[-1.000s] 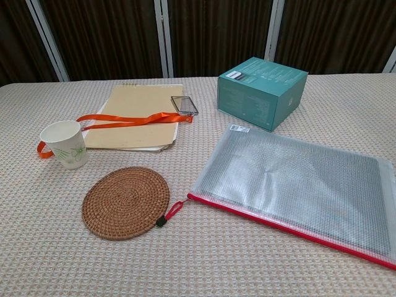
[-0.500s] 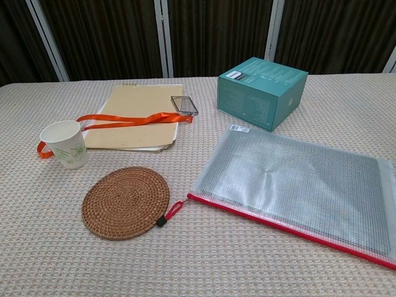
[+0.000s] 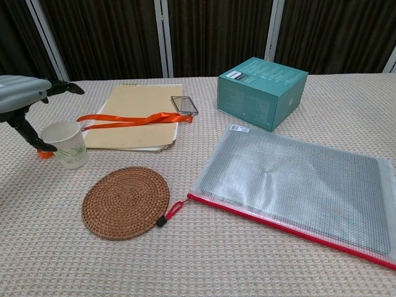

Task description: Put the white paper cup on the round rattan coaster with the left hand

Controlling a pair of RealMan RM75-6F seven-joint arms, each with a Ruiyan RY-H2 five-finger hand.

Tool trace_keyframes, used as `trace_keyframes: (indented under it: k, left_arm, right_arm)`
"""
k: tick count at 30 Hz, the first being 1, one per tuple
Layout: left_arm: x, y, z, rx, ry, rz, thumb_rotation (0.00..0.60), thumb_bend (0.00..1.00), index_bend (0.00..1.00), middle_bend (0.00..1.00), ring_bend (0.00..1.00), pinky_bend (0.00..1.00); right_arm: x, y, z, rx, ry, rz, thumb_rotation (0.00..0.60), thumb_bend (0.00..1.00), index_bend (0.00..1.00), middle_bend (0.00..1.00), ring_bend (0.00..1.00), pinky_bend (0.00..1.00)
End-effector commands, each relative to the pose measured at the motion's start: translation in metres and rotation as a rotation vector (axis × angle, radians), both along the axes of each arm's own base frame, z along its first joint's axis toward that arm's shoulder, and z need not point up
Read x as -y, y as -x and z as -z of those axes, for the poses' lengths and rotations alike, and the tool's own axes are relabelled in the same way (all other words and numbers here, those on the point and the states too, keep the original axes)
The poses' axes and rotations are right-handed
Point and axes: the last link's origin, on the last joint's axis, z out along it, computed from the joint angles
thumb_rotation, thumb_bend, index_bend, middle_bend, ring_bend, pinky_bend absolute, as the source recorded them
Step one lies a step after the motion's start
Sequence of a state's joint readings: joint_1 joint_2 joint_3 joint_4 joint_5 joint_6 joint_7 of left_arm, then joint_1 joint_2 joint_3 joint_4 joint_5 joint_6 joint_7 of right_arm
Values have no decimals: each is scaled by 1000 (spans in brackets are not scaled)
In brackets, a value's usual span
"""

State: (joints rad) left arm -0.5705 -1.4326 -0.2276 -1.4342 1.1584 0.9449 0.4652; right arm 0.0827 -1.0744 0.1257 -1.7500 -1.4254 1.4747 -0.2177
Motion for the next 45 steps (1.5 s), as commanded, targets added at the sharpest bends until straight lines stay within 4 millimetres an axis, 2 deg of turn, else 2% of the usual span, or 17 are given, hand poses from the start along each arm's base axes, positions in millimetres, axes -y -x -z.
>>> trace_keyframes:
  k: [1, 7, 13, 18, 24, 28, 32, 39, 45]
  left_arm:
    - [-12, 0, 12, -11, 18, -32, 600, 0, 165, 184, 124, 327]
    - [-19, 7, 21, -39, 24, -64, 600, 9, 269, 323, 231, 410]
    - [-24, 8, 28, -37, 14, -75, 600, 127, 367, 455, 333, 492]
    - [-23, 7, 27, -10, 13, -85, 600, 154, 397, 475, 348, 503]
    - [-18, -3, 13, 31, -4, -62, 600, 125, 399, 475, 347, 502]
    - [-7, -21, 1, 89, -2, -9, 600, 103, 398, 473, 347, 502]
    - [19, -44, -1, 138, 78, 68, 600, 90, 398, 472, 346, 502]
    - [56, -71, 25, 130, 210, 180, 600, 87, 392, 472, 346, 502]
    - [63, -77, 48, 74, 217, 194, 600, 87, 385, 472, 346, 502]
  right_arm:
    - [5, 7, -3, -1, 9, 32, 600, 0, 0, 0, 0, 0]
    - [8, 11, -5, -5, 19, 47, 600, 0, 0, 0, 0, 0]
    - [9, 13, -5, -9, 20, 53, 600, 0, 0, 0, 0, 0]
    - [10, 13, -5, -7, 21, 57, 600, 0, 0, 0, 0, 0]
    - [9, 12, -5, -3, 19, 54, 600, 0, 0, 0, 0, 0]
    - [8, 11, -6, 4, 20, 49, 600, 0, 0, 0, 0, 0]
    - [7, 9, -7, 12, 20, 43, 600, 0, 0, 0, 0, 0]
    - [5, 9, -9, 16, 22, 43, 600, 0, 0, 0, 0, 0]
    - [5, 10, -13, 22, 28, 47, 600, 0, 0, 0, 0, 0]
